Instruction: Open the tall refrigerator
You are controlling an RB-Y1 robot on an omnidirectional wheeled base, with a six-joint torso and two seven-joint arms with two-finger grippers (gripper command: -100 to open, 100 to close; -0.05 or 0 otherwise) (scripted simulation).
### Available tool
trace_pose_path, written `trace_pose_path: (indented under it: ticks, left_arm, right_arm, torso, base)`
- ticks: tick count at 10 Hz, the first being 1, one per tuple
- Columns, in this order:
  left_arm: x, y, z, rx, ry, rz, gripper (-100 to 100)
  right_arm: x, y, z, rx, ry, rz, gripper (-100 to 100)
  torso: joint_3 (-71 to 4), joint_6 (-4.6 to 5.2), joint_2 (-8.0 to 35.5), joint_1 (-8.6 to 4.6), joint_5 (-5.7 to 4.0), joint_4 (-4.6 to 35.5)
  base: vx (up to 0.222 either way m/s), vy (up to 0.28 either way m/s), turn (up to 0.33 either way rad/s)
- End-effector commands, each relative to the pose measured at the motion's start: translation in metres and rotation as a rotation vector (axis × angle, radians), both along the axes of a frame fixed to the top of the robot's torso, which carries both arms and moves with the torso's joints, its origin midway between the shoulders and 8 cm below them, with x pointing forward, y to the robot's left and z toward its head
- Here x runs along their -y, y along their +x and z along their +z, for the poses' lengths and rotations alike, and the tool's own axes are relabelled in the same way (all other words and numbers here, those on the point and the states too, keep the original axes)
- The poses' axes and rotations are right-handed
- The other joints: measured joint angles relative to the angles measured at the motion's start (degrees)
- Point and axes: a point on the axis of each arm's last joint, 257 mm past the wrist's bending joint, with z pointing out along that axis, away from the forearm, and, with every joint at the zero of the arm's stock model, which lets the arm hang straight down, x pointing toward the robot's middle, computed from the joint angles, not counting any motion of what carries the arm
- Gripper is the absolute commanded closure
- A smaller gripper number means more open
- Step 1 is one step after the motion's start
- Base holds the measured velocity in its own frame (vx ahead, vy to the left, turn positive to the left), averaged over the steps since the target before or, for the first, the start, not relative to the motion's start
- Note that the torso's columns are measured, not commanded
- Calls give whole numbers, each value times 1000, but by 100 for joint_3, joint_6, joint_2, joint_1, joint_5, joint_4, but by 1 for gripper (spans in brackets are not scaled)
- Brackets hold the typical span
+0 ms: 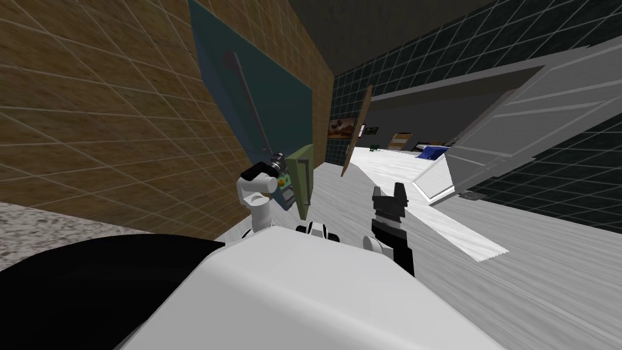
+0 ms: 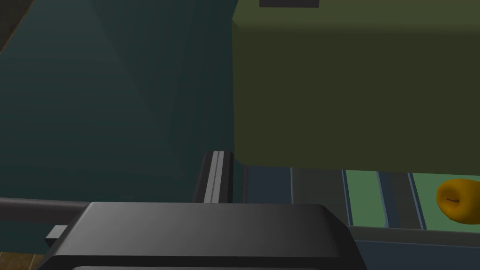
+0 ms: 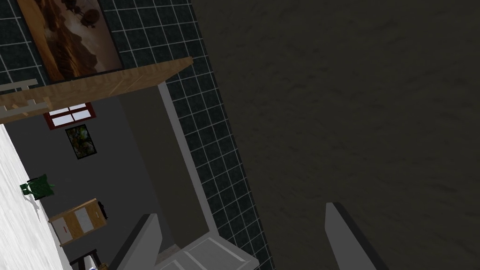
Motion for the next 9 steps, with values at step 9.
trace_pose_path:
  ticks: [9]
  left_arm:
    - [26,15,-3,-93,-35,-80,-100]
  right_arm:
    - [0,0,0,0,0,0,0]
  torso:
    - [-69,26,-101,20,10,-45]
  base:
    - [5,105,-38]
